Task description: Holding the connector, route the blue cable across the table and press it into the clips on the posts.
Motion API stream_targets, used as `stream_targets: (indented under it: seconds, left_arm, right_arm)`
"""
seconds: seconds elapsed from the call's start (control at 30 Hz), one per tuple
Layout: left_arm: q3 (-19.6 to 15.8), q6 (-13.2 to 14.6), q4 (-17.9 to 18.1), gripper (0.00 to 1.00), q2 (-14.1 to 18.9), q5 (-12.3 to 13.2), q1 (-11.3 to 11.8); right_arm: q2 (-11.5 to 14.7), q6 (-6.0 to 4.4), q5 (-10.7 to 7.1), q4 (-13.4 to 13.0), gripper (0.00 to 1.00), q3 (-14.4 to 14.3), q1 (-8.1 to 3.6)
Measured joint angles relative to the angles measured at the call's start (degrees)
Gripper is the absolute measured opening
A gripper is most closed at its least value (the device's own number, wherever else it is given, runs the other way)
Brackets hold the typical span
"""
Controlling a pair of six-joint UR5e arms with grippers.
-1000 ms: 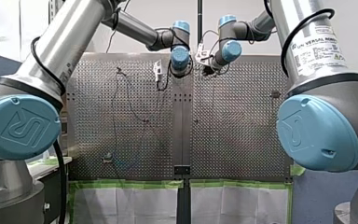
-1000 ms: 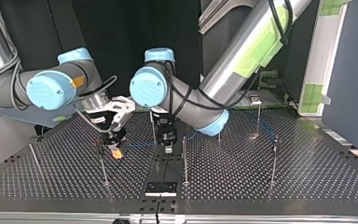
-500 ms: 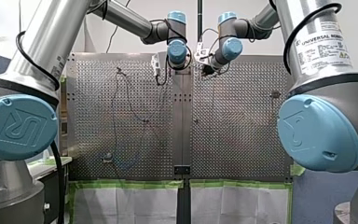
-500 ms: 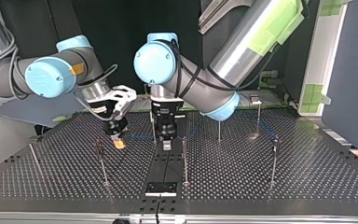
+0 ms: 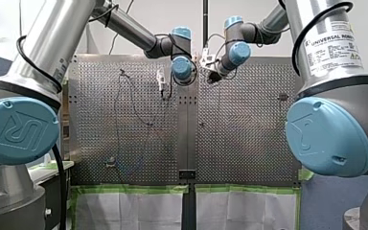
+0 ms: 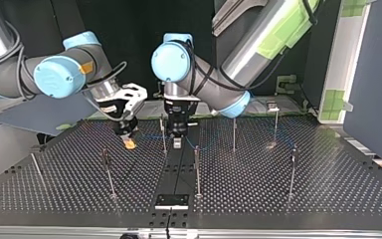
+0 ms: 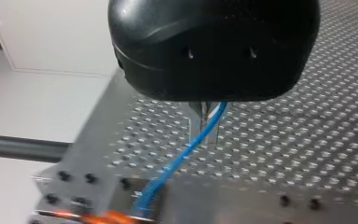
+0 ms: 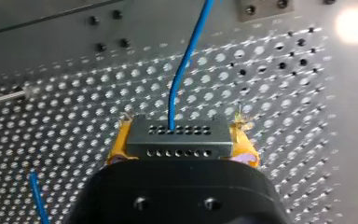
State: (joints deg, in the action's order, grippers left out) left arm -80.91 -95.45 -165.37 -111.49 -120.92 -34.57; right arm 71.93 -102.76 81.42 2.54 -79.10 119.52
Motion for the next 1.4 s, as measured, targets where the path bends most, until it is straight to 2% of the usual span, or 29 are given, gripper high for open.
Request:
stream_targets:
  seconds: [0.2, 0.5, 0.7, 0.93, 1.17, 1.3, 1.4]
  left_arm:
    - [-3.13, -0.17, 3.0, 0.0, -2.39, 0.25, 0.05]
    - [-7.79, -0.25, 5.52, 0.0, -2.87, 2.04, 0.48]
    - [-10.63, -0.19, 7.36, 0.0, -4.52, 4.23, 0.49]
    - [-14.35, -0.78, 10.77, 0.0, -6.72, 5.96, 0.71]
    - [-17.89, -1.28, 13.47, 0.0, -6.9, 7.63, 1.79]
    - [-19.85, -1.63, 15.12, 0.0, -6.95, 9.6, 1.98]
    - [-19.98, -1.99, 16.1, 0.0, -7.6, 10.98, 1.92]
  right_arm:
    - [-0.03, 0.12, 1.01, -0.09, 0.0, -1.89, -0.35]
    - [-0.18, 0.42, 3.82, -0.72, 0.0, -5.59, -0.6]
    - [-0.23, 0.68, 4.03, -1.39, 0.0, -7.69, -0.54]
    - [-0.61, 1.95, 4.07, -3.97, 0.0, -11.01, -0.16]
    - [-3.07, 3.36, 3.99, -5.47, 0.0, -13.35, 0.16]
    - [-4.37, 3.26, 4.1, -6.18, 0.0, -14.2, -0.11]
    - [-5.0, 2.88, 4.12, -7.05, 0.0, -14.45, -0.39]
